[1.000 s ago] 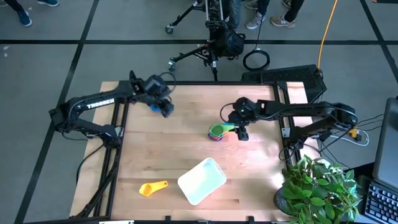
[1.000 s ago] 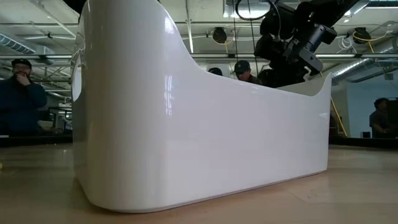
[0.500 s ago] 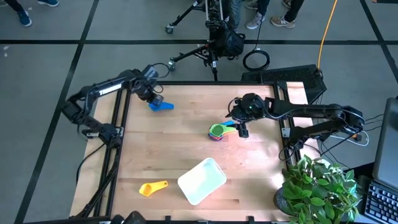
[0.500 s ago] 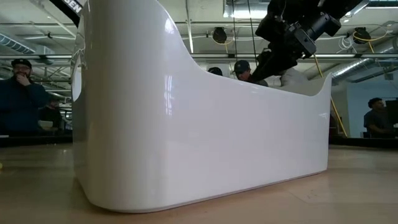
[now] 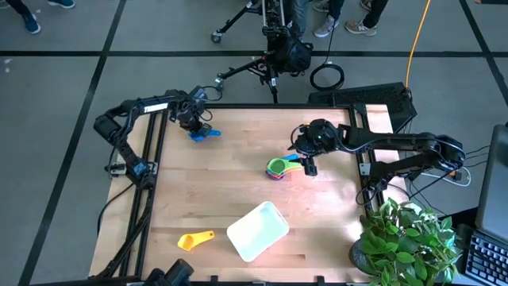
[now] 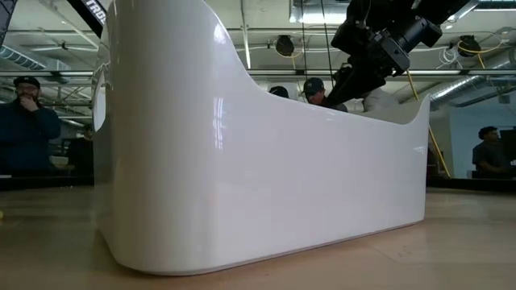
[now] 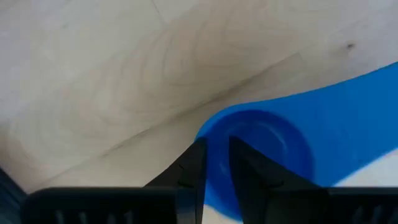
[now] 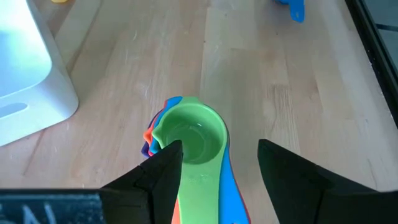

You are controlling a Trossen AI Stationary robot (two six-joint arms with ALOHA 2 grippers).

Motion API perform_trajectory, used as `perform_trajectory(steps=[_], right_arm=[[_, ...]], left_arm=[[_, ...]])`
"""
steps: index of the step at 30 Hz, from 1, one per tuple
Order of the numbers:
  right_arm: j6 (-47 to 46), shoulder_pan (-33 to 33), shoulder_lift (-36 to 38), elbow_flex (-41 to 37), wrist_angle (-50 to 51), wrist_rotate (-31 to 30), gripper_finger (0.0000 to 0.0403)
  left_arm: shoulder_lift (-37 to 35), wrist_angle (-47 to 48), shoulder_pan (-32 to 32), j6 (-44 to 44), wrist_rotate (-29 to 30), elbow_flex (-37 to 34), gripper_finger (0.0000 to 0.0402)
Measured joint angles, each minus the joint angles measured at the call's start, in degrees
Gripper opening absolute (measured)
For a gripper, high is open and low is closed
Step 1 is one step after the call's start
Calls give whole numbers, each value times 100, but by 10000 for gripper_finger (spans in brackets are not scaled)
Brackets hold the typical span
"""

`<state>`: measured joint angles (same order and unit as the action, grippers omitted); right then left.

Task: Nest measuring cups in basket
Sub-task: Stack the blue measuring cup on top of the green measuring cup

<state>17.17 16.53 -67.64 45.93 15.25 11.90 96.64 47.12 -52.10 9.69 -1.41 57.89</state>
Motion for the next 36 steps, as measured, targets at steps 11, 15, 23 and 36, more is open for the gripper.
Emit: perform_trajectory(steps=[11,15,23,36], right_arm=[[2,0,0,-2,0,-4,201],[2,0,0,-2,0,-7,201],[2,0,0,-2,-5,-7,201],[2,0,0,-2,-27,-10,201]], left_arm=[[87,-68,66,46,-6,-2,70],[-49,-68,132,48,-9,-2,70],[-473,-51,210,-38,31,-2,113],[-497,-363,-29,-802,427,-2,201]])
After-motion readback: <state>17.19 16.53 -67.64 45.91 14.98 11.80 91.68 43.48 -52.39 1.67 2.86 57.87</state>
